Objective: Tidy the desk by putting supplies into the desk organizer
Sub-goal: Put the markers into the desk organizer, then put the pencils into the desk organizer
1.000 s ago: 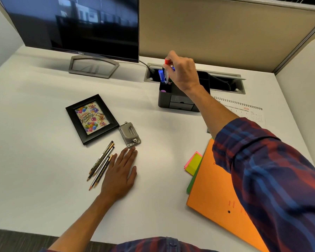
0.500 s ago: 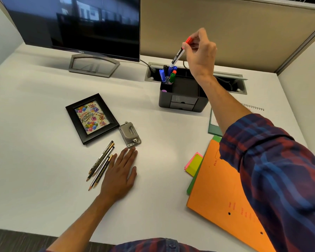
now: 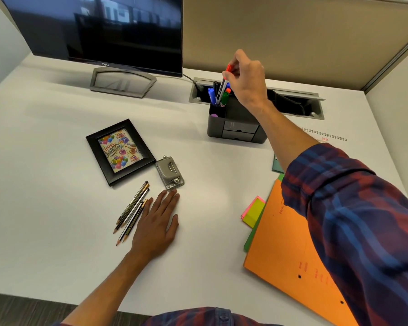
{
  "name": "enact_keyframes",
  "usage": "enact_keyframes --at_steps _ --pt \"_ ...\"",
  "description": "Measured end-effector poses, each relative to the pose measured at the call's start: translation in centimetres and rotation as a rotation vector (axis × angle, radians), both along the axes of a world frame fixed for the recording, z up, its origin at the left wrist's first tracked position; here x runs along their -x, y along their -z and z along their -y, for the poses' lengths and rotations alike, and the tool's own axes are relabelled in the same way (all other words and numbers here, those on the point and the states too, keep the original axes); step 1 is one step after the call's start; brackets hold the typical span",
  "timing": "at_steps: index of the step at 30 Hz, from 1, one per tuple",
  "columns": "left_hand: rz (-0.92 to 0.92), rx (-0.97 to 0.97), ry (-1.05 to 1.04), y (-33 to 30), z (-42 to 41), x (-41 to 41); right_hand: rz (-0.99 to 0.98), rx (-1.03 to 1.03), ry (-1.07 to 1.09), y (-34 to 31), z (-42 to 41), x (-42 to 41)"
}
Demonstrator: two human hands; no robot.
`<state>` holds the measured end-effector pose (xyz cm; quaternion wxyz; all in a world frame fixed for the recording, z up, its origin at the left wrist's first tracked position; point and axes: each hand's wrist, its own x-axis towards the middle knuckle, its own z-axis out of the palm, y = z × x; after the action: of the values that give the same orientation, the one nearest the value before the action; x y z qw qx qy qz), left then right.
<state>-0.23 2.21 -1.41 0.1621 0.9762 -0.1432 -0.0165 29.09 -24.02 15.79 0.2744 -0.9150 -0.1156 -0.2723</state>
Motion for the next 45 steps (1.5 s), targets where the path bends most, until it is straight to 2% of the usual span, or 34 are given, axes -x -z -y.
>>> enact_keyframes --at_steps 6,11,17,22,27,34,40,45 --pt "0.005 -0.001 0.0 -0.1 0.0 0.0 -0.041 0.084 0.041 -0.7 -0.8 -0.5" --pt "-0.001 0.003 0.002 -0.1 0.0 0.0 -0.216 0.245 0.001 1.4 -1.4 0.1" --pt "0.004 0.003 0.003 -0.1 0.0 0.0 -0.2 0.304 0.063 2.6 -1.7 0.6" --pt "0.008 -0.003 -0.006 0.0 0.1 0.0 -0.167 0.232 0.033 2.9 -1.2 0.8" --pt "0.014 0.004 -0.003 0.0 0.0 0.0 -0.163 0.319 0.011 3.4 -1.1 0.9" --pt "0.018 0.009 -0.001 -0.1 0.1 0.0 -0.205 0.296 -0.003 3.3 -1.4 2.2" --pt "0.016 0.0 0.001 0.1 0.0 0.0 -0.083 0.214 -0.051 5.0 -2.9 5.6" --pt "0.012 -0.01 0.002 0.1 0.0 0.0 -0.2 0.139 -0.144 7.2 -5.0 9.6"
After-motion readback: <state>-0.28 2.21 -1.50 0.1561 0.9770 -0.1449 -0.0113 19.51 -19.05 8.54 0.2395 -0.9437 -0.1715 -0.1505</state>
